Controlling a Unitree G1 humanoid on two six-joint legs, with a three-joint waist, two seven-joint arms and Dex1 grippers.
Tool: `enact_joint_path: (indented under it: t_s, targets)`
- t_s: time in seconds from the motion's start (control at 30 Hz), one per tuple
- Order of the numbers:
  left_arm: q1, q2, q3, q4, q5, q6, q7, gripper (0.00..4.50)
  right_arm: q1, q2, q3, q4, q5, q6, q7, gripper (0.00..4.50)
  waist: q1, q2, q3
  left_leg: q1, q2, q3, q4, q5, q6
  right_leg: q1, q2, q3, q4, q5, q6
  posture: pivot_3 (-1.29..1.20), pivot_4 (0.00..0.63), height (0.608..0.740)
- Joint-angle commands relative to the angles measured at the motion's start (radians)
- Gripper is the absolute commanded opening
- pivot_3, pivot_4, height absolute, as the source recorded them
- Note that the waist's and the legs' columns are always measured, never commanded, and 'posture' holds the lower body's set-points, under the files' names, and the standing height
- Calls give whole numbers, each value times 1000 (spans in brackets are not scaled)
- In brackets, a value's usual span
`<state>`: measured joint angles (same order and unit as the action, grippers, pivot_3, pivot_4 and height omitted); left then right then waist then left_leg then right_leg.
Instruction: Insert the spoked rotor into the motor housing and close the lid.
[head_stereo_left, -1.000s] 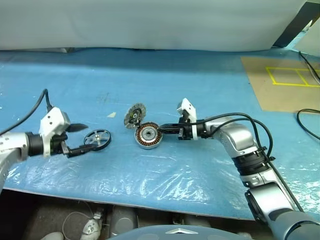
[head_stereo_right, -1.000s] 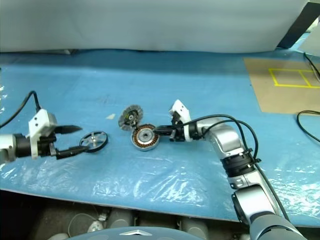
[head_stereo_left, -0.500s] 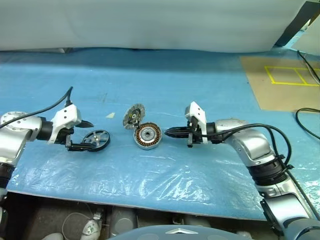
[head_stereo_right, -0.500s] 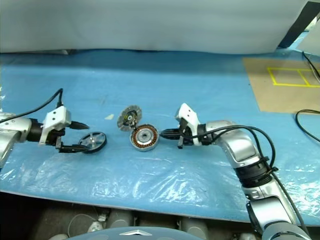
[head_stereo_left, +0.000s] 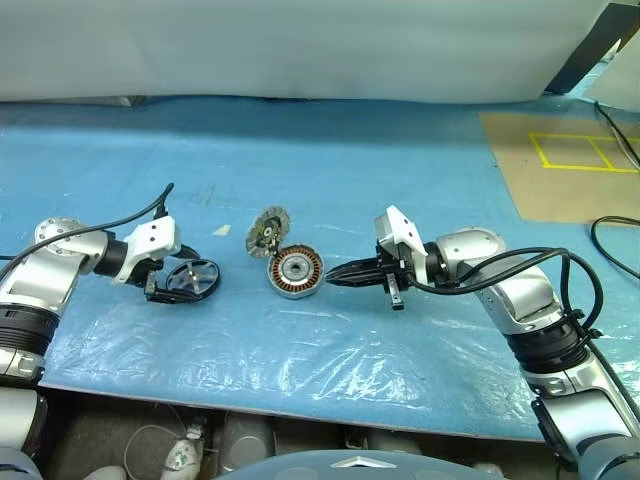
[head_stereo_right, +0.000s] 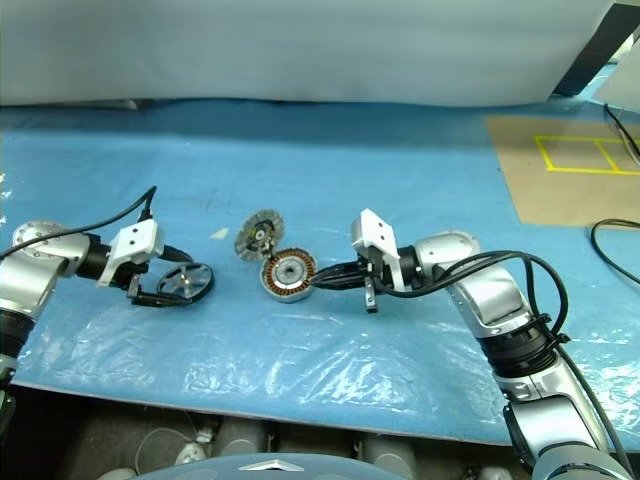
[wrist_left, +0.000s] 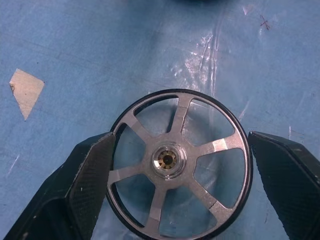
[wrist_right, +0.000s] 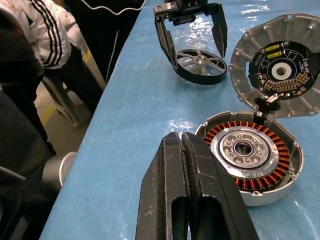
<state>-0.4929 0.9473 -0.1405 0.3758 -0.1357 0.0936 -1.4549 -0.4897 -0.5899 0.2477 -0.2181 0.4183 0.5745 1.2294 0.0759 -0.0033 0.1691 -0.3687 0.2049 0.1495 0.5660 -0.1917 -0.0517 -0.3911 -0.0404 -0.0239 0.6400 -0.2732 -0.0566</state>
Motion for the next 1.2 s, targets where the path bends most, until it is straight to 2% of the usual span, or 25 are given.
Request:
enact_joint_path:
  t_s: [0.03, 0.27, 0.37, 0.53, 0.7, 1.2]
  targets:
    - [-50, 10, 45, 4, -46, 43, -30, 4500, -18, 9, 1, -16, 8, -16, -5, 18, 1, 0, 0, 0, 0, 0, 0, 0, 0, 0, 0, 0, 0, 0, 0, 0, 150, 740]
    - [-142, 11, 33, 135, -11, -53, -63, 4500, -26, 12, 18, 6, -17, -17, -24, 18, 4, 0, 0, 0, 0, 0, 1, 0, 0, 0, 0, 0, 0, 0, 0, 0, 150, 740]
    - [-171, 10, 18, 166, -3, -67, -103, 3919, -25, 11, 20, 7, -26, -17, -29, 0, 5, 0, 0, 0, 0, 0, 1, 0, 0, 0, 0, 0, 0, 0, 0, 0, 150, 740]
    - [-163, 8, -7, 159, 19, -86, -154, 2324, -22, 7, 20, 5, -28, -9, -41, 0, 8, 0, 0, -1, 0, 0, 0, 0, 0, 0, 0, 0, 0, 0, 0, 0, 150, 740]
    - [-139, -2, -42, 152, 47, -129, -159, 2324, -22, 10, 20, 9, -27, 1, -56, 0, 9, 0, 0, 0, 0, 0, 0, 0, 0, 0, 0, 0, 0, 0, 0, 0, 150, 740]
    - [-168, -75, -77, 281, 146, -231, -108, 2324, -47, 19, 19, 54, -35, 4, -83, 0, 21, 0, 0, 0, 0, 0, 2, 0, 0, 0, 0, -1, 1, 0, 0, 0, 150, 740]
